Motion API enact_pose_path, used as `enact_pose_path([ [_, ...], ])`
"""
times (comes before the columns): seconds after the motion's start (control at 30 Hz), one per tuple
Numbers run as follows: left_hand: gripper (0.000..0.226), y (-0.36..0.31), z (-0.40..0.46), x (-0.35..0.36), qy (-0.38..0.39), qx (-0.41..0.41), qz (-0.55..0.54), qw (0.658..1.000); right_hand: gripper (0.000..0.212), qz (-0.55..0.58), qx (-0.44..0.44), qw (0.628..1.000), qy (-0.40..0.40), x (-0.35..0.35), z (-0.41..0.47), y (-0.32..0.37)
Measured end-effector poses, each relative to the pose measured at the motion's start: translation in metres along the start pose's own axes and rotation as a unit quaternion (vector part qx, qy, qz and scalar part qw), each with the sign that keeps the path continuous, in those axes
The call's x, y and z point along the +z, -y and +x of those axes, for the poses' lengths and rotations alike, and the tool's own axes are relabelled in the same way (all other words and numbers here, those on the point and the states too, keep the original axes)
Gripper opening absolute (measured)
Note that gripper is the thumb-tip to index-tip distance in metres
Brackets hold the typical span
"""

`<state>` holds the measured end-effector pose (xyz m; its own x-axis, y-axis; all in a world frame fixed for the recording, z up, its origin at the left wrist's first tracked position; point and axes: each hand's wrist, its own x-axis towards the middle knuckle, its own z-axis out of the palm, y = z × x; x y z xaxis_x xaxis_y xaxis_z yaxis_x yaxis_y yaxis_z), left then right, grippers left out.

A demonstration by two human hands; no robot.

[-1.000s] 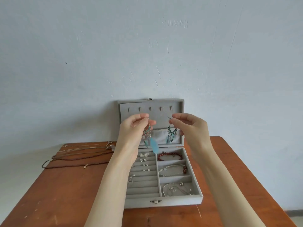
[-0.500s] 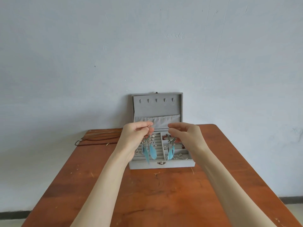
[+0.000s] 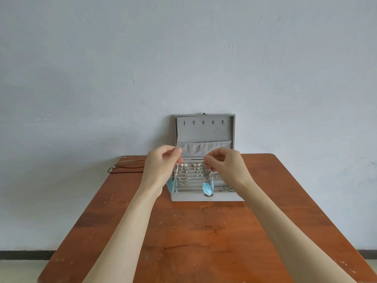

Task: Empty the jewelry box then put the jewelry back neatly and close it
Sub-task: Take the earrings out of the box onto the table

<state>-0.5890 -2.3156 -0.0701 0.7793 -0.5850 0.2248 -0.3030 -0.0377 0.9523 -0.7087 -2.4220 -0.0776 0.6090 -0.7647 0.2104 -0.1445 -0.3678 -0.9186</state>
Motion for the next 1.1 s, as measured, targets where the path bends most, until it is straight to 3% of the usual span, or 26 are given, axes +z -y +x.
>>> enact_pose_path([
  [0.17, 0.006, -0.001, 0.0, -0.013, -0.014, 0.01, 0.007, 1.0, 0.007, -0.002, -0.029, 0.999, 0.027, 0.007, -0.002, 0.007],
  [0.3, 0.013, -0.002, -0.002, -0.024, -0.009, 0.035, 0.042, 0.998, 0.006, -0.026, -0.046, 0.997, 0.053, 0.012, -0.004, 0.01],
  [0.6, 0.019, 0.015, -0.01, -0.055, 0.046, 0.076, 0.088, 0.992, 0.006, 0.089, 0.034, 0.978, 0.184, 0.035, -0.006, 0.019],
  [0.93, 0.018, 0.025, -0.021, -0.094, 0.09, -0.032, 0.073, 0.993, 0.011, 0.061, 0.055, 0.957, 0.277, 0.07, -0.02, 0.019],
  [1.1, 0.018, 0.025, -0.02, -0.114, 0.137, -0.082, 0.117, 0.98, 0.012, 0.121, 0.081, 0.926, 0.349, 0.081, -0.031, 0.024],
])
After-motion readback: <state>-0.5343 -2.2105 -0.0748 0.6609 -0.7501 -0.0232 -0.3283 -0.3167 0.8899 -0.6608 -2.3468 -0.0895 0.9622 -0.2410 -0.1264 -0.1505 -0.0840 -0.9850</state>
